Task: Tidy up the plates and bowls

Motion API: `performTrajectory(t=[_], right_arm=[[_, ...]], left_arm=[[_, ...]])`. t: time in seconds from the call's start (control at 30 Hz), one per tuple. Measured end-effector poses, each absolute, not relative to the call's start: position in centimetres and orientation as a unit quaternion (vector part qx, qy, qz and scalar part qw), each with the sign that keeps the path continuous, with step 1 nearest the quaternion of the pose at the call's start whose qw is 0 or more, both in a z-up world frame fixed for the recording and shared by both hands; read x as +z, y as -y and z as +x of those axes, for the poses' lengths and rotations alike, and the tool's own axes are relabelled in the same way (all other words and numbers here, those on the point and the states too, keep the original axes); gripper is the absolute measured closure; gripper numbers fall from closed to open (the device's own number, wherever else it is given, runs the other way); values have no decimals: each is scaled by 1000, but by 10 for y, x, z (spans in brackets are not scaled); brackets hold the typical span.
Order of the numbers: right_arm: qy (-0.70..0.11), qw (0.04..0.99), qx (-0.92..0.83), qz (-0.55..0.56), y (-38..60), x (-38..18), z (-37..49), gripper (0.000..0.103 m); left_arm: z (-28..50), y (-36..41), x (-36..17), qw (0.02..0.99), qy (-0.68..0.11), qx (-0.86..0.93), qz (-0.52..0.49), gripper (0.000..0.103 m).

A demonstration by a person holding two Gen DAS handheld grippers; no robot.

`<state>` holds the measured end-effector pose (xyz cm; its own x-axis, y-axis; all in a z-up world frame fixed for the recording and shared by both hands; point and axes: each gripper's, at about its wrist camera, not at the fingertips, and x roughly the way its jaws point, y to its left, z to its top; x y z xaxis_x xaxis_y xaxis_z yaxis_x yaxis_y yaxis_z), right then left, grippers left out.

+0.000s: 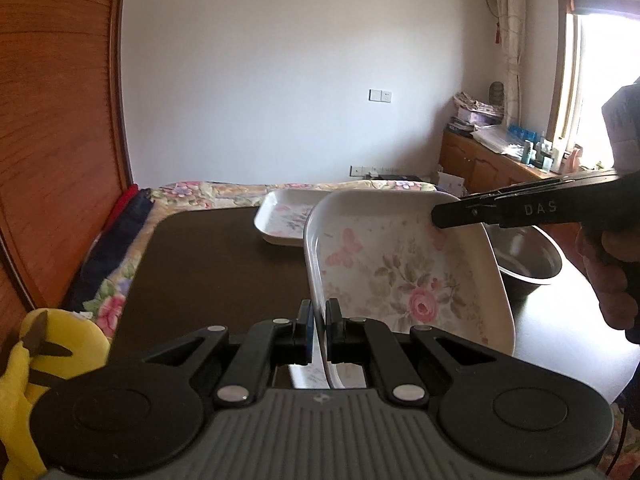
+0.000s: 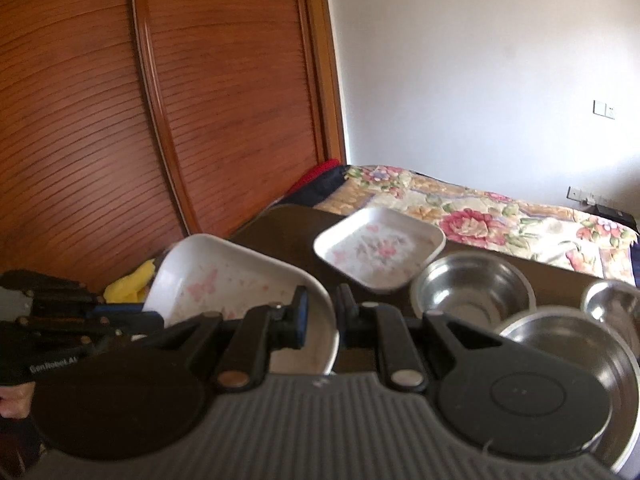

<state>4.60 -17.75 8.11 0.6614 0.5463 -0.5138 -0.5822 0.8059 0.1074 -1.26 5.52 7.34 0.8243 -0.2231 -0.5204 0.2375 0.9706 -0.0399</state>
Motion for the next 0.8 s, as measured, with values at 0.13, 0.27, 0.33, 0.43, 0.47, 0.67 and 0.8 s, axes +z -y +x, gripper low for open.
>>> performTrajectory(t=[0.13, 0.27, 0.33, 0.43, 0.47, 0.67, 0.8], right_arm=[[-277, 910, 307, -26, 185, 74, 44, 86], [-285, 908, 307, -17, 192, 64, 46, 86], [-291, 906, 308, -9, 192, 58, 49, 86], [-298, 902, 312, -2, 192, 49, 53, 86], [-300, 901, 313, -1, 192, 46, 52, 86], [-308, 895, 324, -9, 184, 31, 55, 86], [-314, 893, 324, -12, 182, 25, 57, 86]], left_arm=[[-12, -50, 68, 953, -277, -122, 14, 90], [-10, -50, 63, 951, -286, -120, 15, 90], [-8, -50, 61, 950, -290, -117, 15, 90], [-4, -54, 55, 948, -297, -112, 14, 90], [-3, -54, 54, 947, -300, -110, 13, 90], [2, -57, 41, 944, -312, -103, 7, 90], [9, -59, 35, 943, -319, -100, 5, 90]])
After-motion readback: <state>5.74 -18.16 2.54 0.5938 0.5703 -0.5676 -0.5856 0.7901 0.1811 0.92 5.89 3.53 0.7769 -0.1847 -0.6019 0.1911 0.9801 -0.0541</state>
